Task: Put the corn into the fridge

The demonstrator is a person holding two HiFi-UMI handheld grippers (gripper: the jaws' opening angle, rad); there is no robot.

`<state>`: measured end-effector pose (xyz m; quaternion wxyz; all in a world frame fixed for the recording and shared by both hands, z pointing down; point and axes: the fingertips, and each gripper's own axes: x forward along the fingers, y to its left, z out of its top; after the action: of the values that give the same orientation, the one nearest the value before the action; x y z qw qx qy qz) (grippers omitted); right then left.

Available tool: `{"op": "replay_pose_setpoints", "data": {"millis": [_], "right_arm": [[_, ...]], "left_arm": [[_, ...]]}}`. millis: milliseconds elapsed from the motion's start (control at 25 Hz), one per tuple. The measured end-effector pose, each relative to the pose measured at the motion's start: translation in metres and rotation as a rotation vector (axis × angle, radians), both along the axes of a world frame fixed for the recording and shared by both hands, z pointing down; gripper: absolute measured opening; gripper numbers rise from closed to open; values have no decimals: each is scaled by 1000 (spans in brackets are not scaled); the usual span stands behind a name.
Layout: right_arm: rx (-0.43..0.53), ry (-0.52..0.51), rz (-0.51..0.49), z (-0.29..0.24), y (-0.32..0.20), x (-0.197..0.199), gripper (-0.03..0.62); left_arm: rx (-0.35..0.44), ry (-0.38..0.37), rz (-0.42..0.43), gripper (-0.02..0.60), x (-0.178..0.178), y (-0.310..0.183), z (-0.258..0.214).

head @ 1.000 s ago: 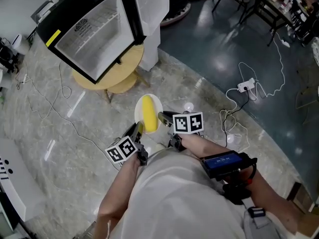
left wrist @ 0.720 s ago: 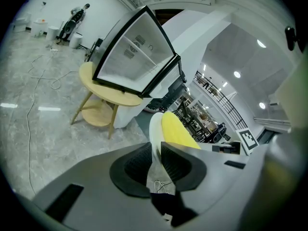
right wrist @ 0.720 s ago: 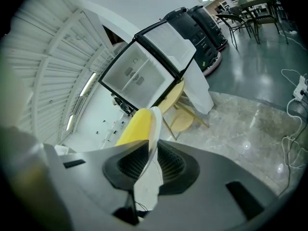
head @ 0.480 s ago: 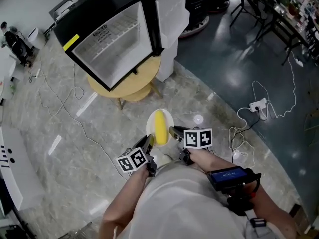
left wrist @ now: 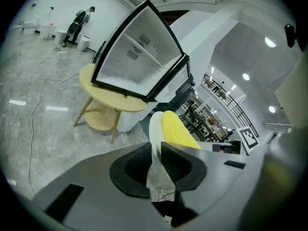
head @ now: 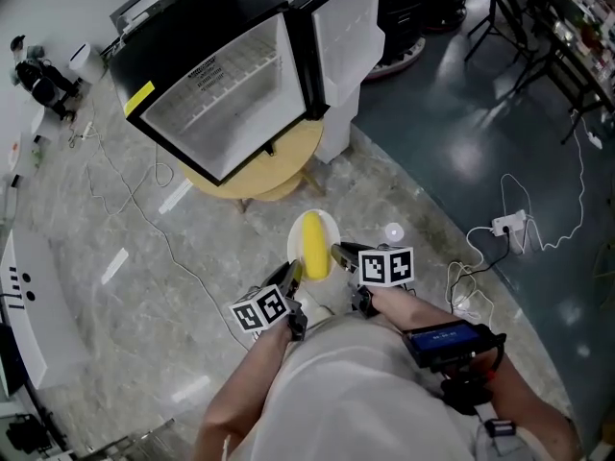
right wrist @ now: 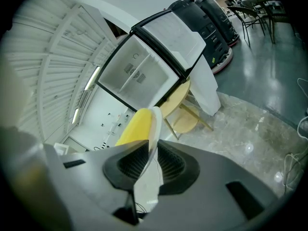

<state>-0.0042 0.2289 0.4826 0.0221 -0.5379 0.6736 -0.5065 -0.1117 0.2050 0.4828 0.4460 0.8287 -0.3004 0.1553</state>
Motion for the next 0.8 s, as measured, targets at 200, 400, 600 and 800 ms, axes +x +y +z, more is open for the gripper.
{"op": "replay_pose_setpoints", "data": {"millis": [200,400,600,800], "right_arm": [[8,10,-37,0,-23,24,46],[15,19,-60,-3,-42,52,46],[21,0,-105,-2,-61,70,46],[39,-5,-168,-6,-81,77,46]], "left_arm": [[-1,-3,-30,66,24,-20,3],[-1,-1,-59,66,50,-33,3],[6,-2,-104,66,67,-47,2],[16,-10,-163,66,73,-60,-2]]}}
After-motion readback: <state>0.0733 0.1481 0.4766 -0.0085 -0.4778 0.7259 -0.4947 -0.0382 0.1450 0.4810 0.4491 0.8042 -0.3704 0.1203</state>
